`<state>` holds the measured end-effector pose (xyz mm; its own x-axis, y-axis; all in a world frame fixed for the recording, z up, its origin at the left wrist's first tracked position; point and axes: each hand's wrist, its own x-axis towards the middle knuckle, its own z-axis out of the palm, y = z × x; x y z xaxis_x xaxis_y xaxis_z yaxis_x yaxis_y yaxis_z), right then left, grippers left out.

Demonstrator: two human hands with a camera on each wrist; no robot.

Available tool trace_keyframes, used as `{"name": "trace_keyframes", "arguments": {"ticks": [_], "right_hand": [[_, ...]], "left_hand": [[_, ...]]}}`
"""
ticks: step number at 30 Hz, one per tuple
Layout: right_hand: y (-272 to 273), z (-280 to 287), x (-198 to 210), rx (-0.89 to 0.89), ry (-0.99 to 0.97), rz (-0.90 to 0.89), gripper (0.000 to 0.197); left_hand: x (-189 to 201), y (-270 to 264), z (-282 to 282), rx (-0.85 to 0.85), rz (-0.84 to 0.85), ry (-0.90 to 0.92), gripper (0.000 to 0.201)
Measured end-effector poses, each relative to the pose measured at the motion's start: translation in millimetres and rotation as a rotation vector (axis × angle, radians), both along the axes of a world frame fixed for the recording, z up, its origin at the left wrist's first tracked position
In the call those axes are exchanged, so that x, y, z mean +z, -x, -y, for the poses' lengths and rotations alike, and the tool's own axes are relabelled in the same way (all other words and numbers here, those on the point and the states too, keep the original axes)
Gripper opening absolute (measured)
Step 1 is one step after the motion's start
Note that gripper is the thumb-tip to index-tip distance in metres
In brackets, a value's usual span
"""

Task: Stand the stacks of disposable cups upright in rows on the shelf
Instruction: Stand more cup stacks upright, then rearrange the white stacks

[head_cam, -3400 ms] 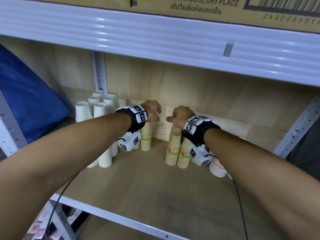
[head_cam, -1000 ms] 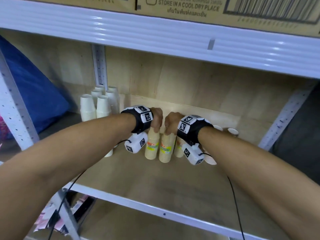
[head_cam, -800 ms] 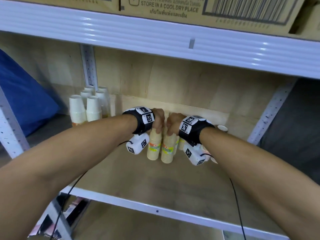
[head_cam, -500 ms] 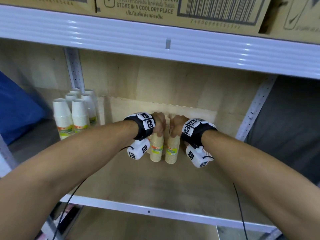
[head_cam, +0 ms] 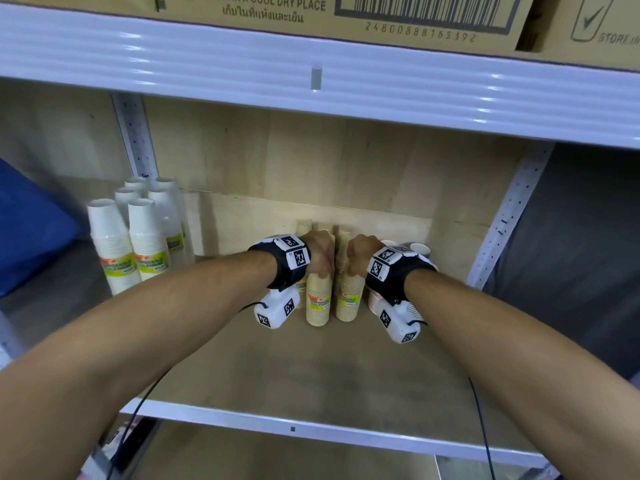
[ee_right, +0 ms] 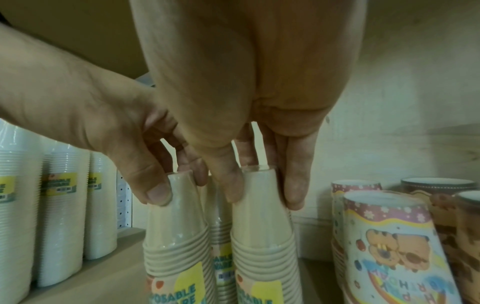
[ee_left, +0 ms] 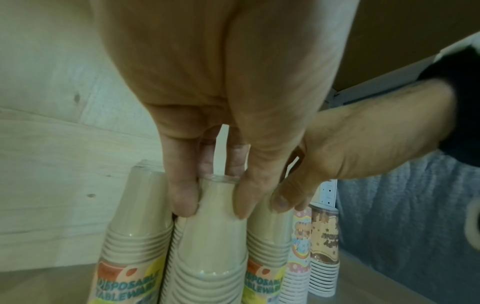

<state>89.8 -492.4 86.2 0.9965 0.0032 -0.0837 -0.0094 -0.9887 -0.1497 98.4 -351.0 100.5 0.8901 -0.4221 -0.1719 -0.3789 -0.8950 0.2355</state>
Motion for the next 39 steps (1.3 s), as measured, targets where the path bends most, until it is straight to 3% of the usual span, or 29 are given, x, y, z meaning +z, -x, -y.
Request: {"name": "trace_keyframes", "arguments": {"ticks": [4,8,14,21,26,33,39], "right_hand": [[-8,-3,-3,-0.010,0.002,0.007,0.008],[-17,-4,-7,-0.025,0.012,0.038,0.024],[-36,5,-19,-0.032,0.015,0.063,0.032],[-32,2,-16,0.006,-0.021,0.078,0.023],[-32,-2,-11,-0.043,-0.054,0.134,0.026],[-25,-17,11,-0.073,-0.080,0.292,0.028],[-21,-40,50,0.031,-0.112,0.246,0.038]], "left_hand": [[-5,-4,-2,-0.030,-0.008,0.029,0.036],[-8,-11,-2,-0.026,-0.014,0.041,0.038],[-9,-21,0,-0.027,-0.029,0.053,0.038],[-5,-20,1,-0.039,-0.086,0.053,0.034],[-2,-19,-3,-0.028,-0.078,0.078,0.037],[26,-11,-21,0.030,-0.011,0.105,0.040],[68,-6,-58,0.100,0.075,0.133,0.037]]}}
